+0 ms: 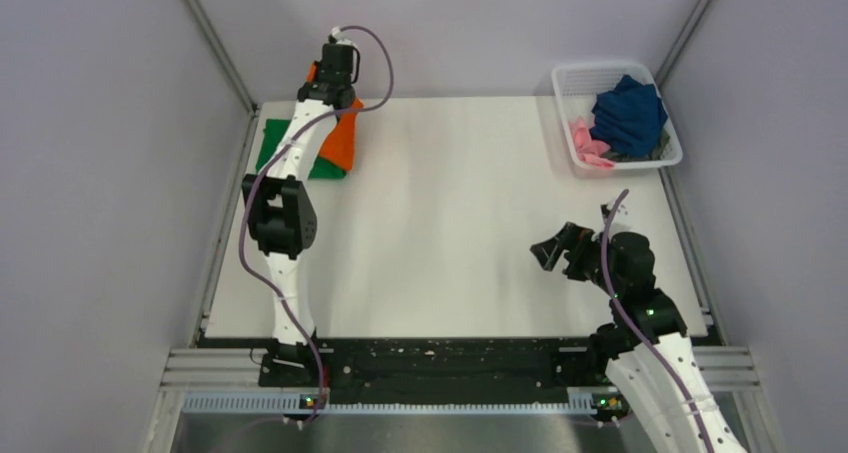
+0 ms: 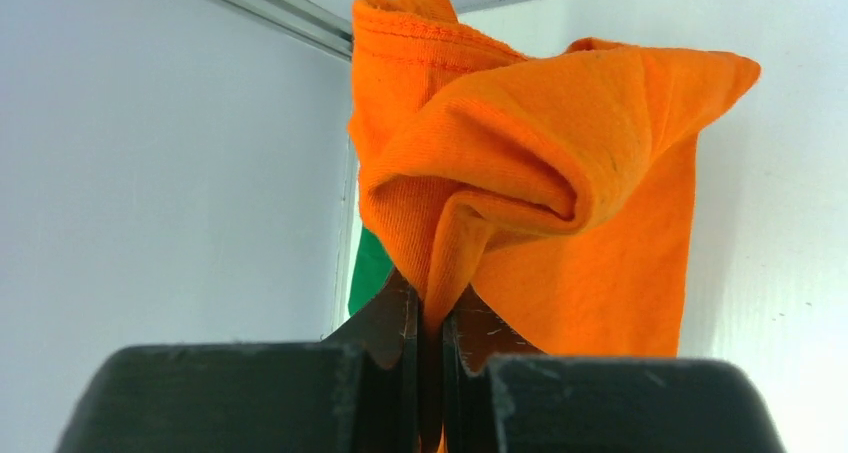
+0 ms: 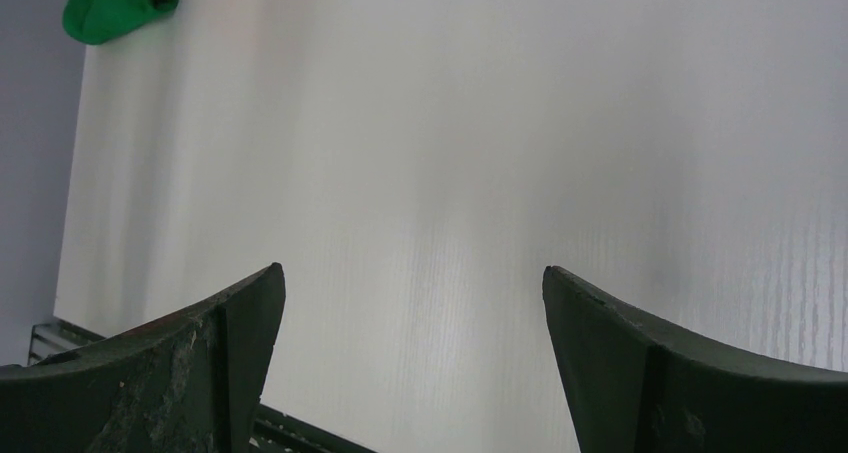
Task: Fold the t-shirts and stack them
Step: Put the neatly folded tshirt into the corner of the board with the left arm, then reset both arms
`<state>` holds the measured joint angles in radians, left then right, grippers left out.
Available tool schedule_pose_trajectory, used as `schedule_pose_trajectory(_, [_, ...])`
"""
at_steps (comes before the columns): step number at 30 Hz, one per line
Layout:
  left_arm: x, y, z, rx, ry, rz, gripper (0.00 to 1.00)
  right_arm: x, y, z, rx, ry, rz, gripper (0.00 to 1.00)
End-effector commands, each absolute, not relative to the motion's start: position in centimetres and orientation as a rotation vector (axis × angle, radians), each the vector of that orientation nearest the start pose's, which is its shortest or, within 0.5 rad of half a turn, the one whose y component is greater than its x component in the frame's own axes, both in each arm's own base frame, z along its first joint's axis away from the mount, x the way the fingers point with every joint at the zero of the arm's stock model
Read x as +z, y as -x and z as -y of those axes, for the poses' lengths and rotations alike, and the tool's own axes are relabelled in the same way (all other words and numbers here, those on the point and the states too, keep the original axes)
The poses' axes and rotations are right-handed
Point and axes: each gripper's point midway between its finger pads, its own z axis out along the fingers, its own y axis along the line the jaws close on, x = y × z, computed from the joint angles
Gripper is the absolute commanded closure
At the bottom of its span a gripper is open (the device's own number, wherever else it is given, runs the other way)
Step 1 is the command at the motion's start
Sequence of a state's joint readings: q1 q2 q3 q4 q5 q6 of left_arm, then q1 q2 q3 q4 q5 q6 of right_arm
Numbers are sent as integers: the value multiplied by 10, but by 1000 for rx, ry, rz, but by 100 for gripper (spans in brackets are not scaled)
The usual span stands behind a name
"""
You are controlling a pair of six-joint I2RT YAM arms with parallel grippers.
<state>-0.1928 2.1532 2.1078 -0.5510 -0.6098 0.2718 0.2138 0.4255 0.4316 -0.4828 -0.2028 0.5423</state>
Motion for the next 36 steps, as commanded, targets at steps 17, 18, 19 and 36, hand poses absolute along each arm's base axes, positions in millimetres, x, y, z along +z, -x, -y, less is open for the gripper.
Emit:
schedule_pose_trajectory(17, [234,-622,-98,799,59,-2001,1,144,-210,-94,613,-259,-2088,1])
schedule_pose_trajectory(18, [239,-621,-94,762,82,-1994,1,143,-210,-93,610,-262,-2089,1])
schedule_pose_trajectory(19, [245,-618,-88,721,110,-1989,1,143,-211,-93,608,-264,-2092,1])
schedule_pose_trajectory(36, [292,-401,120,-274,123,-1971,1,134,-239,-83,484,-271,-2110,1])
